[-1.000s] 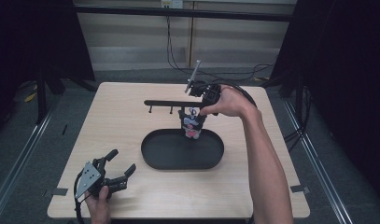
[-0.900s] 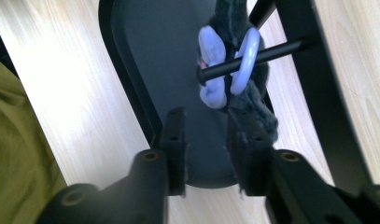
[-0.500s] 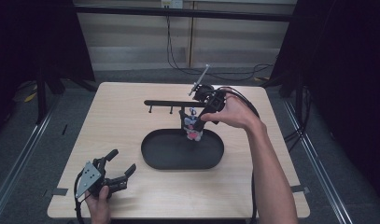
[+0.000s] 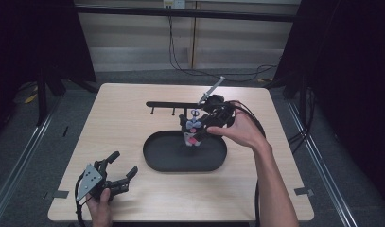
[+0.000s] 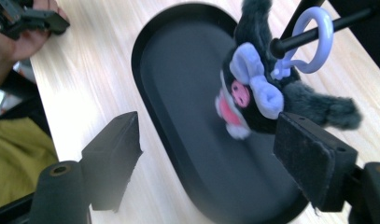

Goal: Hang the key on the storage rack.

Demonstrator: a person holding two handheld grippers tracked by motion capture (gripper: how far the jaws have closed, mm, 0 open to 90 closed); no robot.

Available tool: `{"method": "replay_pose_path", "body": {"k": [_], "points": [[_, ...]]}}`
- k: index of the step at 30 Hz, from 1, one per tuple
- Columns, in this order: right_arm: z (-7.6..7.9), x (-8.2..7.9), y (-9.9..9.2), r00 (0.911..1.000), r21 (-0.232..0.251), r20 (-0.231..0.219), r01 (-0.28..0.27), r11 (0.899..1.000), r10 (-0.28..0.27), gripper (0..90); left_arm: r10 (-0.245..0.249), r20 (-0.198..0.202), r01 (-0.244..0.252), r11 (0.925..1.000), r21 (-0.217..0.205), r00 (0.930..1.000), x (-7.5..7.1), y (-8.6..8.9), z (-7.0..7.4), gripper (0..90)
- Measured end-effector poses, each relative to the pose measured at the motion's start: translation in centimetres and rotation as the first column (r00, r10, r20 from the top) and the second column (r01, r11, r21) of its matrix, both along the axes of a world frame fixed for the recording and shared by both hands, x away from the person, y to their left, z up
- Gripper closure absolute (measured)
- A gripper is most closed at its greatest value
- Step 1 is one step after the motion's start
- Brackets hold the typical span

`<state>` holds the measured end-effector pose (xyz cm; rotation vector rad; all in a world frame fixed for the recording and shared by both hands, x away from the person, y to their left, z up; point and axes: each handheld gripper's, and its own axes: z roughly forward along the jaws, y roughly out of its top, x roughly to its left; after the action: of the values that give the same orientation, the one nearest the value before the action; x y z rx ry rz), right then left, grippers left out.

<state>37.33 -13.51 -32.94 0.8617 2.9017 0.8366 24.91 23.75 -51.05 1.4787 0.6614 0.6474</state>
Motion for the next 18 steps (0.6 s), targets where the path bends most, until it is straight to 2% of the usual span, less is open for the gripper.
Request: {"method": "replay_pose_path", "body": {"k": [1,2,5,7,11,13,14,16,18], "points": [[-0.4,-0.6,-0.2,0.9988,0.017,0.049,-0.004,1.0,0.003,15.5,-0.002,0.0,0.002,1.0,0.007,1.0,0.0,0.0,0.0,15.3],[-0.6,-1.0,-0.3,0.9977,0.025,0.068,0.002,1.0,-0.004,14.3,-0.001,0.001,0.001,1.0,0.002,1.0,0.0,0.0,0.0,15.3],[-1.2,-1.9,-0.7,0.9957,0.084,0.091,0.006,0.996,-0.014,15.7,0.0,0.001,0.0,1.0,0.003,1.0,0.0,0.0,0.0,15.3],[-1.6,-2.5,-0.9,0.994,0.103,0.108,0.005,0.995,-0.016,14.9,0.0,0.002,0.0,1.0,0.004,1.0,0.0,0.0,0.0,15.3],[-2.6,-3.8,-1.3,0.9818,0.133,0.179,0.04,0.99,-0.064,16.4,0.0,0.001,0.0,1.0,0.001,1.0,0.0,0.0,0.0,15.3],[-3.1,-4.7,-1.4,0.9787,0.157,0.19,0.047,0.987,-0.077,15.9,0.0,0.002,0.0,1.0,0.003,1.0,0.0,0.0,0.0,15.3],[-3.5,-5.2,-1.4,0.9744,0.165,0.204,0.06,0.984,-0.094,15.1,0.0,0.002,0.0,1.0,0.003,1.0,0.0,0.0,0.0,15.3],[-4.2,-6.2,-1.3,0.9572,0.168,0.26,0.085,0.982,-0.127,14.9,0.0,0.002,0.0,1.0,0.003,1.0,0.0,0.0,0.0,15.3],[-5.1,-6.9,-1.4,0.9484,0.193,0.277,0.103,0.976,-0.155,14.2,-0.001,0.003,0.001,1.0,0.006,1.0,0.0,0.1,0.0,15.3]]}}
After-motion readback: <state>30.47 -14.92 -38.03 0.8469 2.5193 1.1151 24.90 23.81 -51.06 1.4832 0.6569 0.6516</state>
